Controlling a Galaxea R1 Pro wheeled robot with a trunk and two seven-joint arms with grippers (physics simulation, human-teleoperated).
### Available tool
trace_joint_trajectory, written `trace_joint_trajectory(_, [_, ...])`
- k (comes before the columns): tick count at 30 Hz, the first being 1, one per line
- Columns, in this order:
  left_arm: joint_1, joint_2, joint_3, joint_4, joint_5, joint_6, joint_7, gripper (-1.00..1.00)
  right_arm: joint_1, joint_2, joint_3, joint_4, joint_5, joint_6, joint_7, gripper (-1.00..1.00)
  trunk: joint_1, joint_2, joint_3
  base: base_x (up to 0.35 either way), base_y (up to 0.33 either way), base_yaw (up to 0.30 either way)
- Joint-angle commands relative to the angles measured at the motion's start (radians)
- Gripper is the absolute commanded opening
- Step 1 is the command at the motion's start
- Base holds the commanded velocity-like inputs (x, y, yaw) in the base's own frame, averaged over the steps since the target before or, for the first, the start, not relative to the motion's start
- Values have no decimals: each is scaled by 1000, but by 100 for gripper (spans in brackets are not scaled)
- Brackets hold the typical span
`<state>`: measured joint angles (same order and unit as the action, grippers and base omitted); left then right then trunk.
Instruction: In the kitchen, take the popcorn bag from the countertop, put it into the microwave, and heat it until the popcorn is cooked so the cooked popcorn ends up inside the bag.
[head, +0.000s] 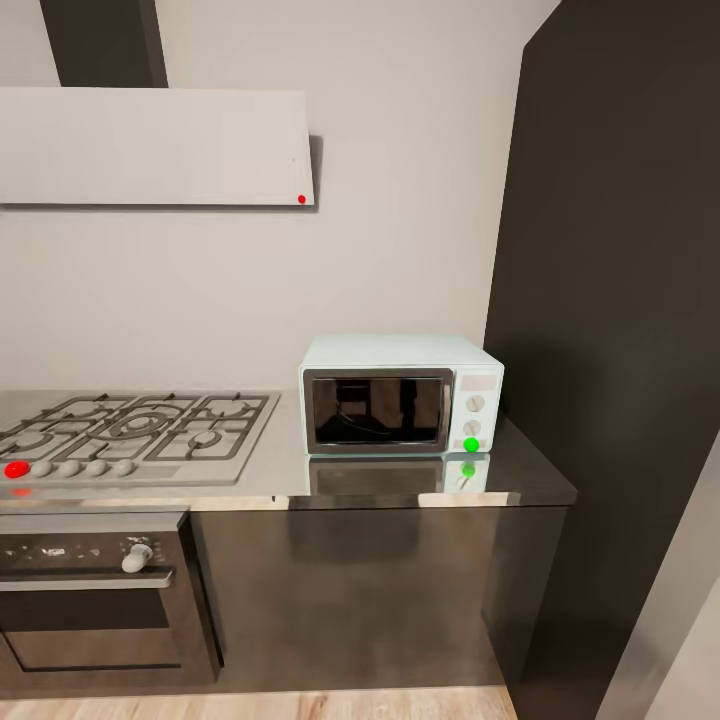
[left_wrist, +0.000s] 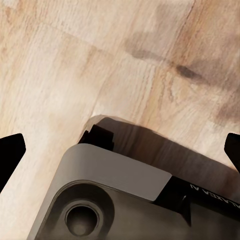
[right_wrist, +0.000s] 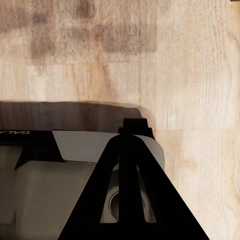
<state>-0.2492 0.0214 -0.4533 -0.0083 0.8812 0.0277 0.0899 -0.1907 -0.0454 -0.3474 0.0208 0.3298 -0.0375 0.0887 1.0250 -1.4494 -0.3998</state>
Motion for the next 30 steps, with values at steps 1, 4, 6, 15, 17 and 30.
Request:
trace_joint_trajectory(1, [-1,0,-8,-1,7,3,4,100,-1,-1,-8,2,8,-4,2,-100,0,-1,-1,0,0,0])
trace_joint_trajectory(4, [-1,0,-8,-1,7,3,4,100,-1,-1,-8,2,8,-4,2,-100,0,-1,-1,0,0,0])
trace_joint_trajectory(6, [-1,0,-8,-1,7,3,4,100,-1,0,-8,1,9,-4,6,-100,0,-1,-1,0,0,0])
trace_joint_trajectory(15, [0,0,-8,-1,7,3,4,100,-1,-29,94,2,121,-71,3,-100,0,-1,-1,0,0,0])
trace_joint_trajectory(17, [-1,0,-8,-1,7,3,4,100,-1,-29,96,2,125,-72,3,-100,0,-1,-1,0,0,0])
trace_joint_trajectory(30, [-1,2,-8,-1,7,3,4,100,-1,-4,94,1,123,-72,3,-100,0,-1,-1,0,0,0])
